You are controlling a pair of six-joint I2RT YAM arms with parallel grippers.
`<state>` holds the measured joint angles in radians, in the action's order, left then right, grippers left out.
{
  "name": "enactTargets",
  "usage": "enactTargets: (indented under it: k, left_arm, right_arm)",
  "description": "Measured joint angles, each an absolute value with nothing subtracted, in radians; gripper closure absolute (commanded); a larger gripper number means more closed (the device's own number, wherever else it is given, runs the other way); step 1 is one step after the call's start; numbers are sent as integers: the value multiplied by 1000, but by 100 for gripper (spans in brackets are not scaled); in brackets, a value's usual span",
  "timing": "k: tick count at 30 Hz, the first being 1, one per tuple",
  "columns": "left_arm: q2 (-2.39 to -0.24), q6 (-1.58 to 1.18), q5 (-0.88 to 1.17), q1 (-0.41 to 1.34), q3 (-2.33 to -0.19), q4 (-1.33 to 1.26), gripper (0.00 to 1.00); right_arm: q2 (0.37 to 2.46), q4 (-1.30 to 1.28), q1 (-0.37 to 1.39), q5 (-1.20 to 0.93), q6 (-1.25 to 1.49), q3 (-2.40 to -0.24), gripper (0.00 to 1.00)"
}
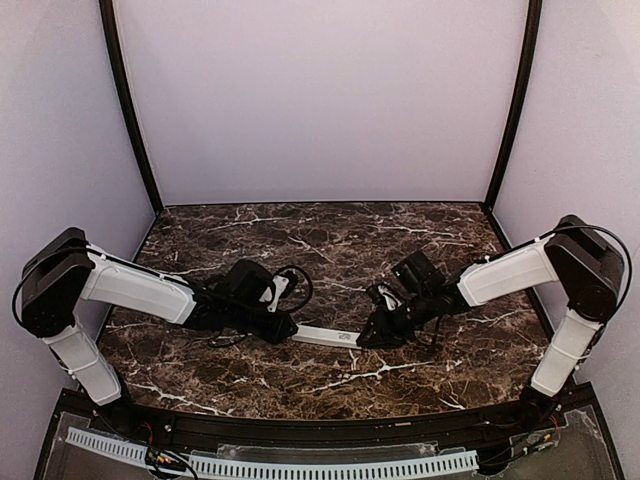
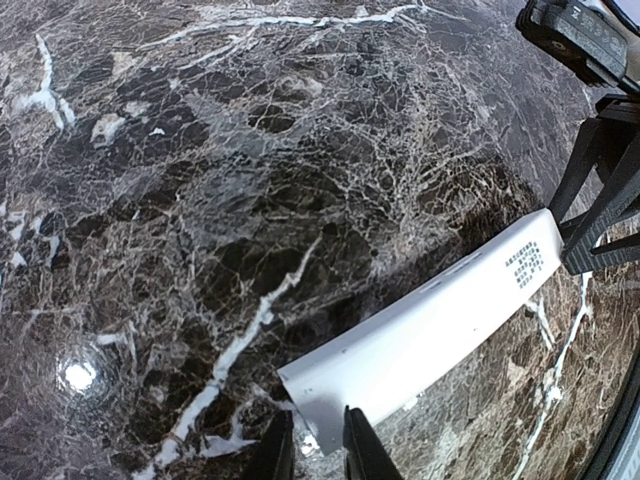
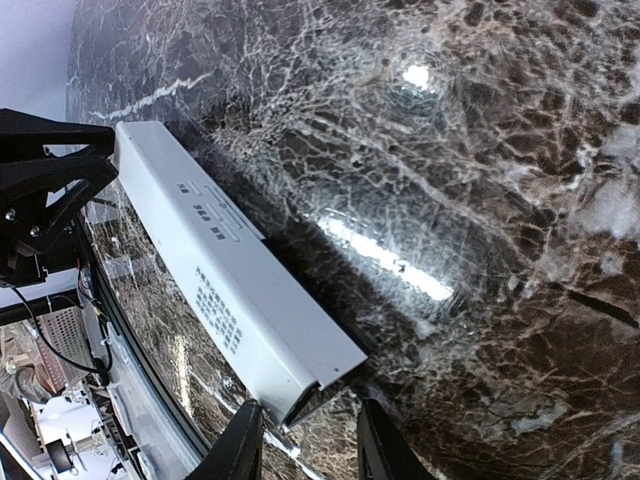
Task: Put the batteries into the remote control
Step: Load the battery cover onto the remote control without the battery cover.
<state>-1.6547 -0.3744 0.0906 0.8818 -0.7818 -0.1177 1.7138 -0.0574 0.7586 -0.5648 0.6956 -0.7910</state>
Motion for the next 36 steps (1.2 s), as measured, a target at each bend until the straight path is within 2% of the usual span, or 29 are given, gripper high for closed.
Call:
enactTargets:
  k: [12,36]
  left_arm:
    - [-1659,-377,94,887,-784,-127,96]
    - [-1692,-412,93,883,-791,-178,97]
  right_arm:
    - [1727,-33,759,-583,698,-791,74]
    - [1736,-31,753,-616,695,-791,78]
